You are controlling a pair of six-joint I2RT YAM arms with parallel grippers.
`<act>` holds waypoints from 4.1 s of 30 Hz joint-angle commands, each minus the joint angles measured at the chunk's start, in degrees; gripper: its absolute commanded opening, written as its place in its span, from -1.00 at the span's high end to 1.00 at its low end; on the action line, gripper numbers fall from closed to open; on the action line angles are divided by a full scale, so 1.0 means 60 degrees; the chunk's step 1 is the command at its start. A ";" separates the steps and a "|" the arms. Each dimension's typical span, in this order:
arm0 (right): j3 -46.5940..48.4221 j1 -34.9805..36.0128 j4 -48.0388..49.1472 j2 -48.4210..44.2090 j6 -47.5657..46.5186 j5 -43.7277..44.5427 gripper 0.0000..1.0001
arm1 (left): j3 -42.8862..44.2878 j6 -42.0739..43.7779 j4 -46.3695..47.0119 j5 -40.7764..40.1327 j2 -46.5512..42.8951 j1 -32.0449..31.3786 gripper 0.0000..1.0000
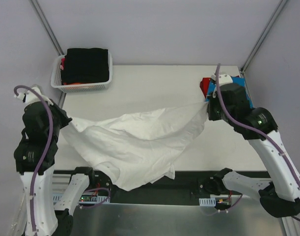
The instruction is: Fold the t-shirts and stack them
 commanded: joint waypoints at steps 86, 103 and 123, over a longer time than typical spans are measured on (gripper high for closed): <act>0.0113 -0.1697 0.2375 0.8067 0.1231 -0.6446 0.98 | -0.4466 -0.1182 0.3663 0.5735 0.6238 -0.1038 0.65; 0.4115 -0.2224 0.3400 1.1702 0.2287 -0.6285 0.98 | -0.5521 -0.1563 0.3751 0.5836 0.7336 -0.1463 1.00; 0.3225 -0.3000 0.3195 1.1147 0.1702 -0.6476 0.98 | -0.4293 -0.1241 0.2828 0.4577 0.9459 -0.0570 1.00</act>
